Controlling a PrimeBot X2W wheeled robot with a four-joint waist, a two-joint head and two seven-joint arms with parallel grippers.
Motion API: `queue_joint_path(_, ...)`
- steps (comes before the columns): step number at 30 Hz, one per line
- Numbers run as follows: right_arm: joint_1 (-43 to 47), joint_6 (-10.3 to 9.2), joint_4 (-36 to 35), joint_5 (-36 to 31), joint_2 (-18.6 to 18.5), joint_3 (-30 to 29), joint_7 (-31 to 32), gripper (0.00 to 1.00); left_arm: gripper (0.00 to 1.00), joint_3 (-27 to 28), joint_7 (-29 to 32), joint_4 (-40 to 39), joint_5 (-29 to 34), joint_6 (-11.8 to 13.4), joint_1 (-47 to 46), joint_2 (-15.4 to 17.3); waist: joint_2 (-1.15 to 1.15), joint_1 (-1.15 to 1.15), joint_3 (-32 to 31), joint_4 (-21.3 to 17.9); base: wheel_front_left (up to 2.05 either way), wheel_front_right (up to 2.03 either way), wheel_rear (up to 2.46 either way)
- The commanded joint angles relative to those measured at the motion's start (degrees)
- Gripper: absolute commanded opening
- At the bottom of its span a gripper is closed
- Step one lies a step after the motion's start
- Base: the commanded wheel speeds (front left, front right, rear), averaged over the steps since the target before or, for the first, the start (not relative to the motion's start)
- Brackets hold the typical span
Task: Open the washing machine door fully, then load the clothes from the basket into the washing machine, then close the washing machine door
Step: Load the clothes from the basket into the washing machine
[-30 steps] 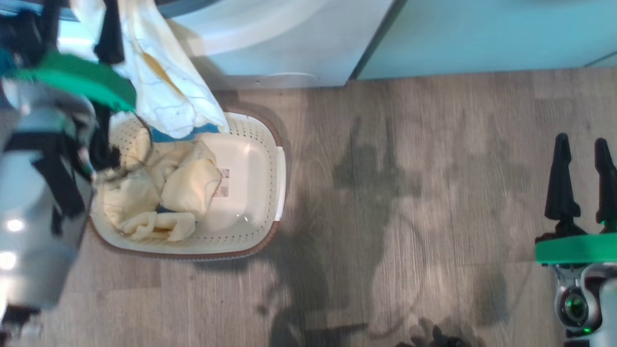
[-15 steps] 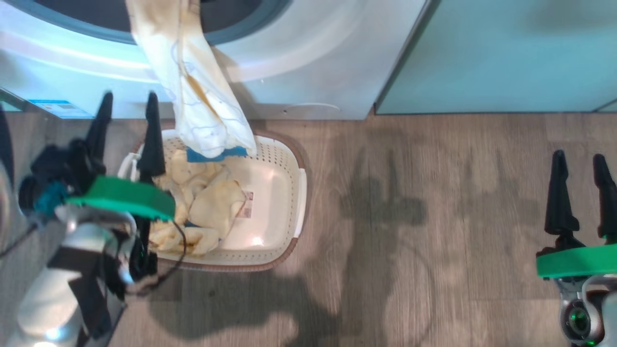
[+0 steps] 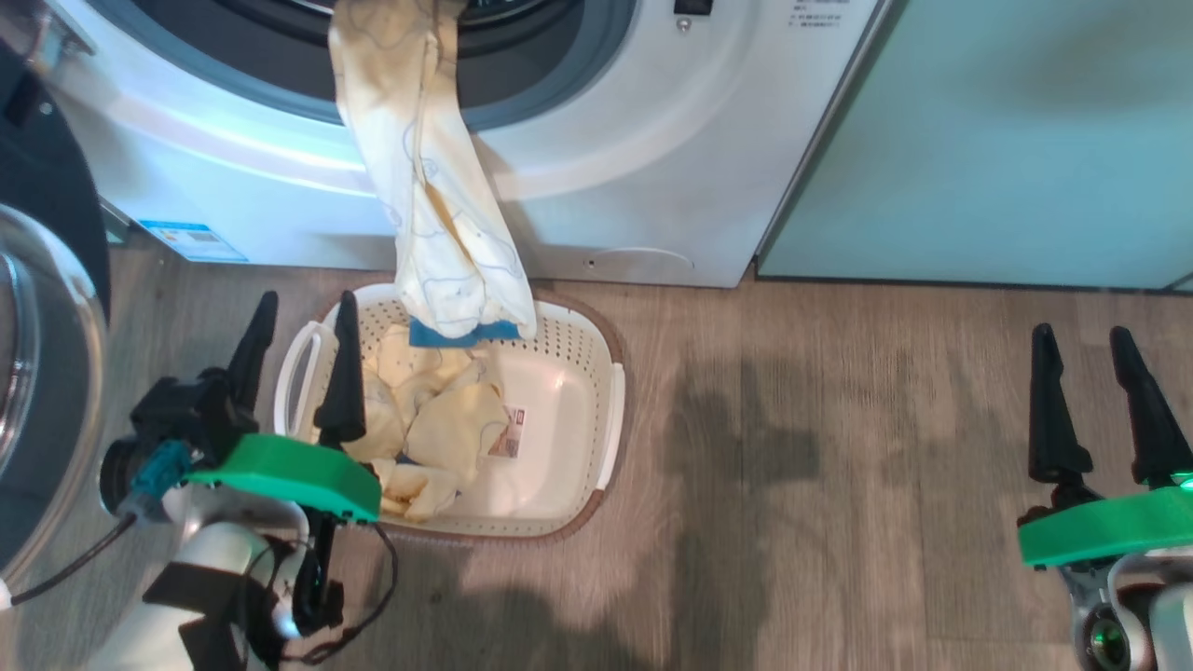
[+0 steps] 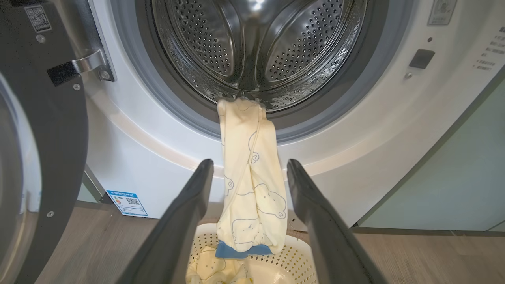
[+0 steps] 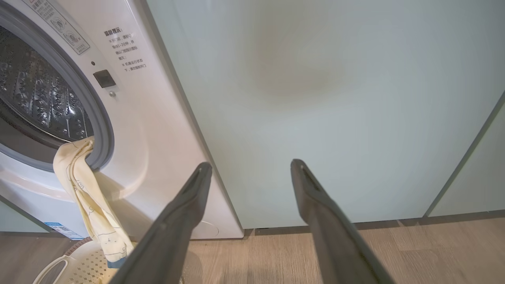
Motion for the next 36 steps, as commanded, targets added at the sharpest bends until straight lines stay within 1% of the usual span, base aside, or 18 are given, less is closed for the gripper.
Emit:
queue_joint_path(1, 0.1, 0.21, -2.0, -0.5, -0.9, 1.4, 0.2, 1.00, 1.00, 2.0, 0.0, -1.6, -0.6, 0.2, -0.5, 1.0, 0.00, 0.00, -0.8, 0.4, 0.00, 0.00, 0.00)
queue_joint_path(8, 1.2, 0.21, -2.1, -0.7, -0.7, 1.8, 1.0, 1.00, 1.00, 1.0, 0.0, -0.5, -1.0, -0.1, 0.7, 0.4, 0.00, 0.00, -2.9, 0.8, 0.00, 0.00, 0.00)
queue_joint_path(22, 2.4, 0.21, -2.9, -0.7, -0.8, 2.0, 1.8, 1.00, 1.00, 0.3, -0.1, 0.5, -1.5, -0.3, 1.1, -0.1, 0.00, 0.00, -4.3, 1.4, 0.00, 0.00, 0.00)
queue_joint_path(28, 2.5, 0.21, -3.4, -0.8, -0.9, 2.2, 2.1, 1.00, 1.00, 0.2, -0.2, 1.0, -1.8, -0.4, 0.8, -0.2, 0.00, 0.00, -3.9, 1.3, 0.00, 0.00, 0.00)
queue_joint_path(36, 1.6, 0.21, -3.8, -0.6, -0.9, 2.7, 2.1, 1.00, 1.00, 0.2, 0.3, 2.5, -2.5, -0.9, -1.1, -0.3, 0.00, 0.00, -1.8, 0.7, 0.00, 0.00, 0.00)
